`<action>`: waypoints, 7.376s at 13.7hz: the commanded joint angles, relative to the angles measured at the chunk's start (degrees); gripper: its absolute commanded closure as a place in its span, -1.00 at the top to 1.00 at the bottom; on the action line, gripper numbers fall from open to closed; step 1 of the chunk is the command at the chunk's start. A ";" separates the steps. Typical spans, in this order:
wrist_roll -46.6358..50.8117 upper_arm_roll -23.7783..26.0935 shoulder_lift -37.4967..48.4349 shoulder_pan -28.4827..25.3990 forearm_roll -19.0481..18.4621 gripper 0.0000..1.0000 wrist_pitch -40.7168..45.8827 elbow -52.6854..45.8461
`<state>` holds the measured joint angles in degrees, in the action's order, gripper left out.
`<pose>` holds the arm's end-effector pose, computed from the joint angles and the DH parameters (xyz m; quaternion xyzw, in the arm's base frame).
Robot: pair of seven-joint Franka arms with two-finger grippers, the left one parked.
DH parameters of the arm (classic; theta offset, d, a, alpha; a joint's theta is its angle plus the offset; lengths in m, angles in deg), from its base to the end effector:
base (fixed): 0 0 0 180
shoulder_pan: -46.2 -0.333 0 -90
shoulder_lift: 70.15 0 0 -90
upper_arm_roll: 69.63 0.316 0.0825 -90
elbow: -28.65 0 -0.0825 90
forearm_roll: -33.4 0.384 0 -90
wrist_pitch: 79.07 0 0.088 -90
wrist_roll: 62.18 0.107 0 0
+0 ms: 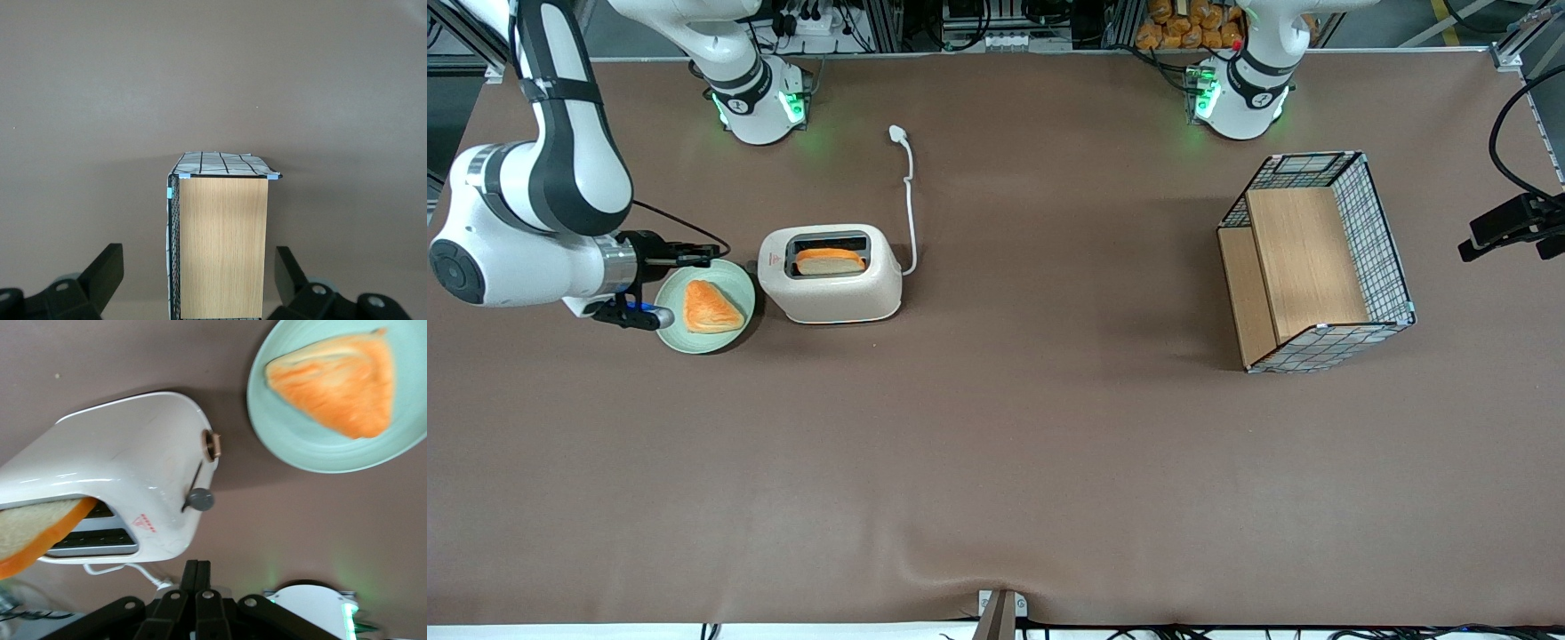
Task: Press toaster button with right arm
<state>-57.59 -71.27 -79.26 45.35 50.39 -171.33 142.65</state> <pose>0.5217 0.0233 0.3580 -0.9506 0.0900 0.2674 0.1297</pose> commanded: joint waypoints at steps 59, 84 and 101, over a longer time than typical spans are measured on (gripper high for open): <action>-9.77 -2.57 -13.30 2.35 3.40 1.00 -0.99 -10.71; -9.33 -2.93 7.88 2.08 -13.41 1.00 -1.79 -18.71; -3.97 -2.22 7.27 1.91 -16.37 1.00 8.33 -28.22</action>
<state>-63.26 -73.76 -71.50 47.46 35.23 -163.72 115.52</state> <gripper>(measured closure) 0.000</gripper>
